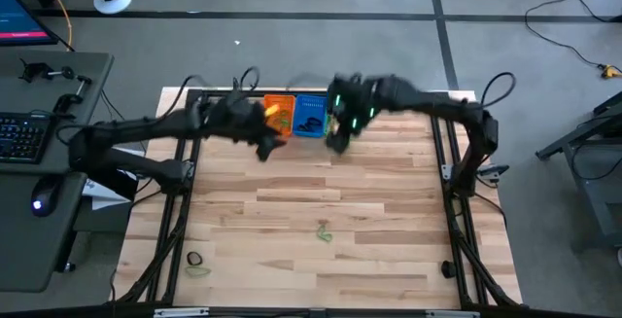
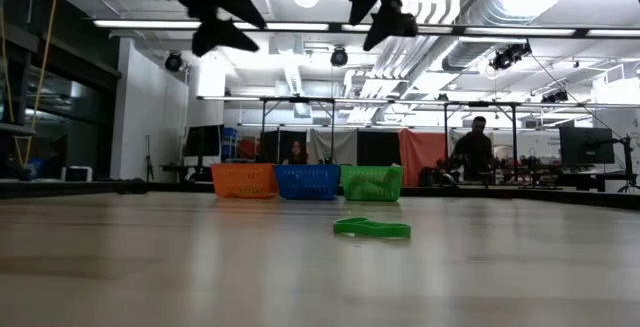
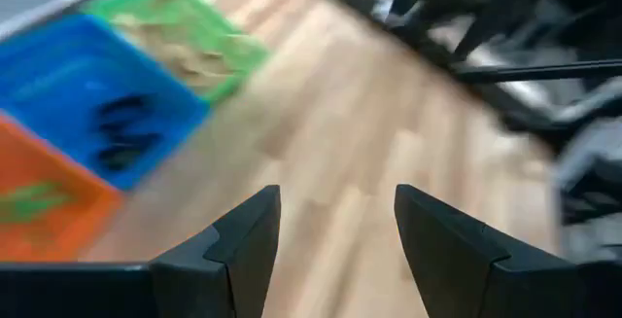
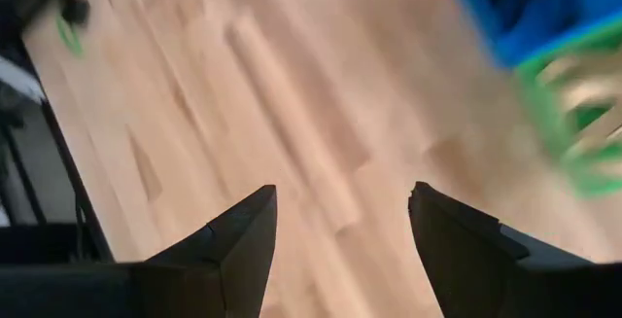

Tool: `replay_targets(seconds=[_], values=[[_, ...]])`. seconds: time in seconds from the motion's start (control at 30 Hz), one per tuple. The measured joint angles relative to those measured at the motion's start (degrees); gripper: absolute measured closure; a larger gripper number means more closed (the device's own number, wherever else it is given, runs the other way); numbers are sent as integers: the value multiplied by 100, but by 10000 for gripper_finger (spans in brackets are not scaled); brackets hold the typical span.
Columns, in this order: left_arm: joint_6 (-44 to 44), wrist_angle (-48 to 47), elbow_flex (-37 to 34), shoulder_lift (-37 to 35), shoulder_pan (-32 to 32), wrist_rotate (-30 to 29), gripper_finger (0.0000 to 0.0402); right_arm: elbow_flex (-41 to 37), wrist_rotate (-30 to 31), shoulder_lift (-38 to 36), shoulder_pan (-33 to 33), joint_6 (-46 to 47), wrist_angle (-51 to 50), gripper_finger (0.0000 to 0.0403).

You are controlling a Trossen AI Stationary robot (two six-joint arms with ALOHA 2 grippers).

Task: Sort rubber bands into baskets
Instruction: Put the green rubber band into the orange bin

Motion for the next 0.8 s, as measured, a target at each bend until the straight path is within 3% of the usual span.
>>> replay_targets(seconds=[0.23,0.43,0.63,0.8], values=[[-1559,1895,-1850,-1411,-742,73,204,-1365,299,0,1838,963,571,181],[-2054,2706,-2237,-1832,-1024,-136,204,-2638,386,11,2646,1004,2460,181],[-2151,2729,-2143,-1787,-1029,-455,204,-3015,1272,197,3138,-316,3179,181],[-2557,2721,-2148,-1782,-1029,-612,204,-3018,1388,657,3476,-1493,3662,181]])
